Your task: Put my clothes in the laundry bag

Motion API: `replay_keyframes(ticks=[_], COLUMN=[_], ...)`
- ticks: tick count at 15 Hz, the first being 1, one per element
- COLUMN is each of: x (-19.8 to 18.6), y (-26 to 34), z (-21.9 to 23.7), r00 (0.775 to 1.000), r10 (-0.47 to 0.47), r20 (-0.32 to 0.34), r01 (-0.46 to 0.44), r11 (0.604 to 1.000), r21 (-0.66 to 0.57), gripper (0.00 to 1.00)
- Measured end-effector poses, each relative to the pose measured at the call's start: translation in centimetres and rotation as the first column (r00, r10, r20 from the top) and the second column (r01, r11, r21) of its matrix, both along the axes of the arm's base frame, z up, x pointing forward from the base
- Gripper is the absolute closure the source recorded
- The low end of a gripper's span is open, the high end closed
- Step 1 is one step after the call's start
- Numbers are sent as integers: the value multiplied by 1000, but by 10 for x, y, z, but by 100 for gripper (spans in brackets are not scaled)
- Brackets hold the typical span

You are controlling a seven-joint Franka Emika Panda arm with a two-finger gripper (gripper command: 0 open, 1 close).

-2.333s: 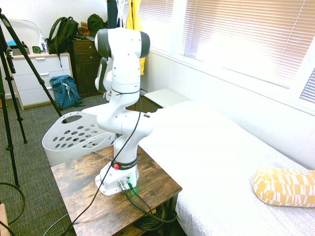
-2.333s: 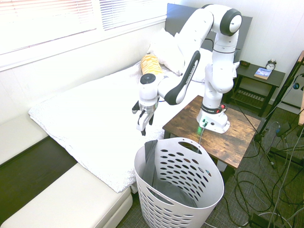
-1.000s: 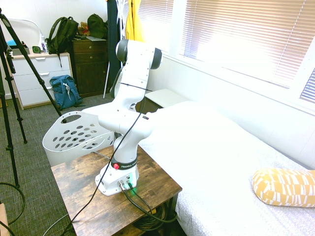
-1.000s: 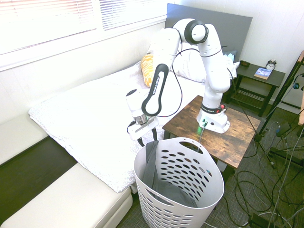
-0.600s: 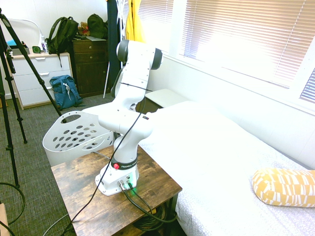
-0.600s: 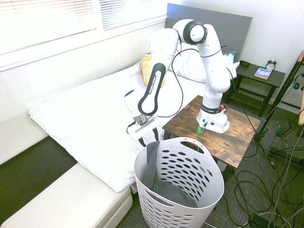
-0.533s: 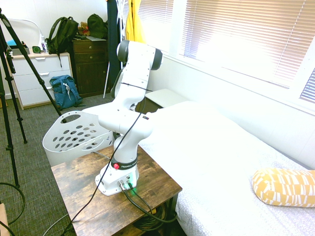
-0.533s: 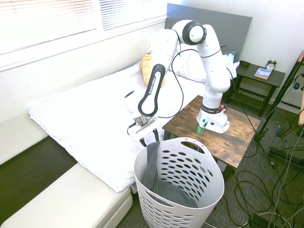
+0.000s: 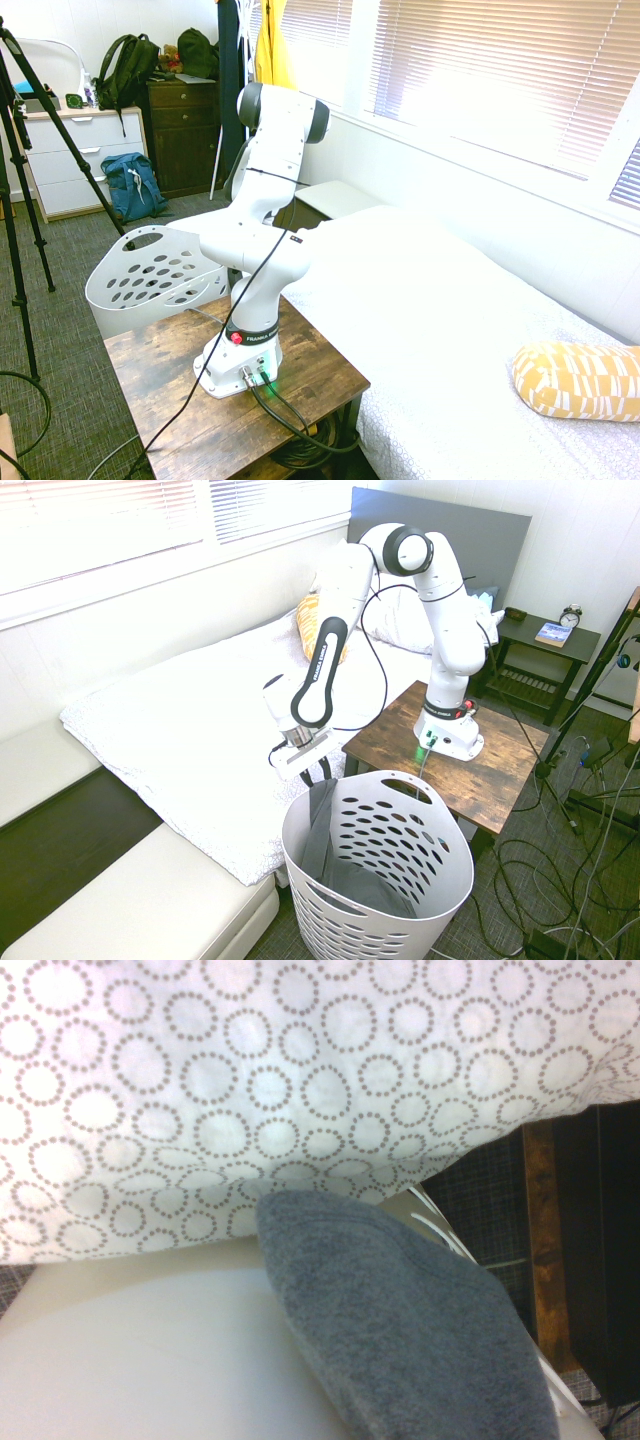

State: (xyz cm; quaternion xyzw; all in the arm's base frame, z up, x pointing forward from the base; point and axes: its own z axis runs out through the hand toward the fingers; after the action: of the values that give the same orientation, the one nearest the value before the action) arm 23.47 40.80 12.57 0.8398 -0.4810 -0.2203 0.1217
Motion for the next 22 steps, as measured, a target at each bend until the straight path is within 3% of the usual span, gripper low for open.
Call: replay_keyframes(ticks=[7,11,13,16,19,20,22], x=[5,0,-22,-122,-225,-243,-247], y=[-1,6,22,59,80,82,86], z=[13,64,109,175,204,203,187], r00=[1000,994,983,934,842,812,779], r10=[0,29,77,193,291,320,361], r20=[29,107,168,301,455,488,513], r01=[0,-32,-80,-188,-276,-305,-355], r11=[1000,999,997,981,956,946,928], r21=[11,23,10,-46,-102,-112,-115], gripper=[100,100,100,100,100,0,0])
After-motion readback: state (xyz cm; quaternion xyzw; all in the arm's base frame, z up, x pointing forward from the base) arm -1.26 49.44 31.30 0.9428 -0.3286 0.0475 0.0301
